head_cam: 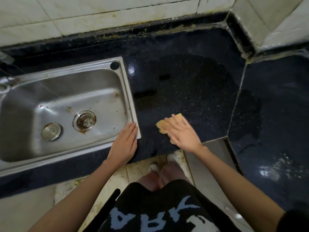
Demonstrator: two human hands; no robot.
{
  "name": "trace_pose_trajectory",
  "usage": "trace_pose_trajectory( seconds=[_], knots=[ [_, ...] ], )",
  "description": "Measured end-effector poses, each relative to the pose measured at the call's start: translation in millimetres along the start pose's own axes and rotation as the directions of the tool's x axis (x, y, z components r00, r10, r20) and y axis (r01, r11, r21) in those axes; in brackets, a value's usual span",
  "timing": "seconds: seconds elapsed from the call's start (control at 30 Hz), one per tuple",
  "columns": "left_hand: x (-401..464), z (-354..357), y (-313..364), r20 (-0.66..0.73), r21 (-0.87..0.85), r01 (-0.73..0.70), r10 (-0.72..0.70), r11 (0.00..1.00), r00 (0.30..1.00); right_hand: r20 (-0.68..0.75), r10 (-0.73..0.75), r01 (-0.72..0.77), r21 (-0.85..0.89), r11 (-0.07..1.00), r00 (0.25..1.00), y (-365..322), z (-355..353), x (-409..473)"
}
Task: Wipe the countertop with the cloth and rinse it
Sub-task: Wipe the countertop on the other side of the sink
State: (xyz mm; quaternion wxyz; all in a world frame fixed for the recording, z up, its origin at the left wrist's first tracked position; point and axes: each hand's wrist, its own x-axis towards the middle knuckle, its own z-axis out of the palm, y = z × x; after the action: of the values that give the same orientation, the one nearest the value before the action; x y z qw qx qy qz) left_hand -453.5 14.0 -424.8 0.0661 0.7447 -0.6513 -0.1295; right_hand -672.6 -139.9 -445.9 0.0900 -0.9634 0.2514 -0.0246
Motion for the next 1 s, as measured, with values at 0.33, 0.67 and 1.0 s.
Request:
trace_pose_trajectory(
  seconds=[0.33, 0.67, 1.0],
  knots=[
    [-1, 2, 1, -0.035, -0.051, -0.037, 0.036, 0.998, 0.999, -0.020, 0.005, -0.004, 0.070, 0.998, 1.000, -76, 11, 2],
    [-3, 8, -1, -0.054, -0.113, -0.053, 0.047, 0.992, 0.997, -0.052, 0.107, -0.103, 0.066, 0.993, 0.993, -24, -2, -17],
    [0, 6, -6, -0.067, -0.125, -0.083, 0.075, 0.989, 0.995, 0.014, -0.370, 0.367, 0.097, 0.925, 0.929, -40, 12, -25]
  ],
)
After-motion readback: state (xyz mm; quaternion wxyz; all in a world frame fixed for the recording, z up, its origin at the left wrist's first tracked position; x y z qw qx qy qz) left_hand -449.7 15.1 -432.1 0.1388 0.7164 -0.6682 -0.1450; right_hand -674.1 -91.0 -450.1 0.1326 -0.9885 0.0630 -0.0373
